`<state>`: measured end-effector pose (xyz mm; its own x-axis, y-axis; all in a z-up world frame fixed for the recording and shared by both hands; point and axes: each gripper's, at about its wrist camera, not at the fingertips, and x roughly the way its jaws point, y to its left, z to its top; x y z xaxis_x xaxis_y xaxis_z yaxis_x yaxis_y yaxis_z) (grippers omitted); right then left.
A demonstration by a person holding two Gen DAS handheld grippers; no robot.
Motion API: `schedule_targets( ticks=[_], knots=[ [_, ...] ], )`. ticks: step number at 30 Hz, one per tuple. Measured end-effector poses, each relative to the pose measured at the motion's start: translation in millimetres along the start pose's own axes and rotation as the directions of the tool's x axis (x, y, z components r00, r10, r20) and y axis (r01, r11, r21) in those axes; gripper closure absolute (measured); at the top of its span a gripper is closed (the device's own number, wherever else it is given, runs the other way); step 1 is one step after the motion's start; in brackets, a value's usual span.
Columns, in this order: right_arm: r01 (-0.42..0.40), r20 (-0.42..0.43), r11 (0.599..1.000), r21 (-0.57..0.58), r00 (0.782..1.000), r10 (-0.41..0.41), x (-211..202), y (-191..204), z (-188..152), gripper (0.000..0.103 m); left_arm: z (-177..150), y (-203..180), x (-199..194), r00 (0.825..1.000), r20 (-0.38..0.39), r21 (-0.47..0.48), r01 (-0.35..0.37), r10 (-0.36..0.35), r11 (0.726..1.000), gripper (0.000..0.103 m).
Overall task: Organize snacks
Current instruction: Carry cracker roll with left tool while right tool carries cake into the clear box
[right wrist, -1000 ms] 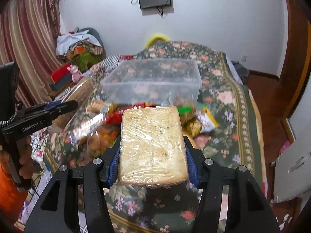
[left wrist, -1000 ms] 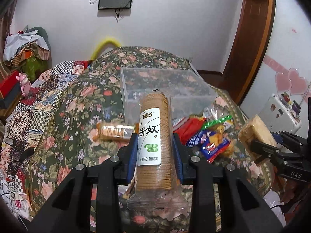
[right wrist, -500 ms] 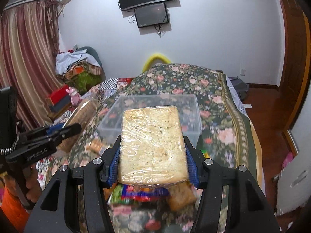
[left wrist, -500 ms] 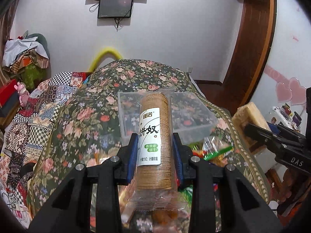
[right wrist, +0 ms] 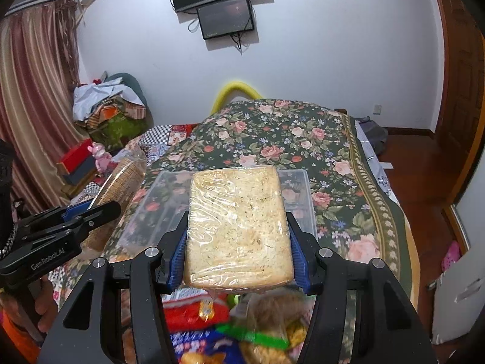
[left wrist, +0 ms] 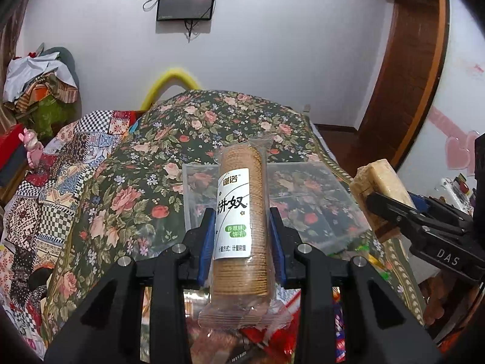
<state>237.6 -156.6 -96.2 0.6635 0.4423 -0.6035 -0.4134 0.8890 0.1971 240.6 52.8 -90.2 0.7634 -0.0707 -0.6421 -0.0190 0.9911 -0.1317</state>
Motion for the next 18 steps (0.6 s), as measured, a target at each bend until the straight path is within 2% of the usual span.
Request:
schedule_targets(
  ticks=[9,18],
  knots=[
    [0.009,-0.094,1.0,-0.001,0.996,-0.009,47.6,-10.3,16.3,0.05,13.0,-1.3,49.1,0.998,-0.056,0.017,-0.032,0.033,0.999,0.07],
    [0.037,-0.202,0.998,-0.047,0.978,-0.046,85.7,-11.6,16.4,0.05,14.5,-2.3,94.6,0.987,-0.153,0.028,-0.049,0.052,0.998,0.07]
  ],
)
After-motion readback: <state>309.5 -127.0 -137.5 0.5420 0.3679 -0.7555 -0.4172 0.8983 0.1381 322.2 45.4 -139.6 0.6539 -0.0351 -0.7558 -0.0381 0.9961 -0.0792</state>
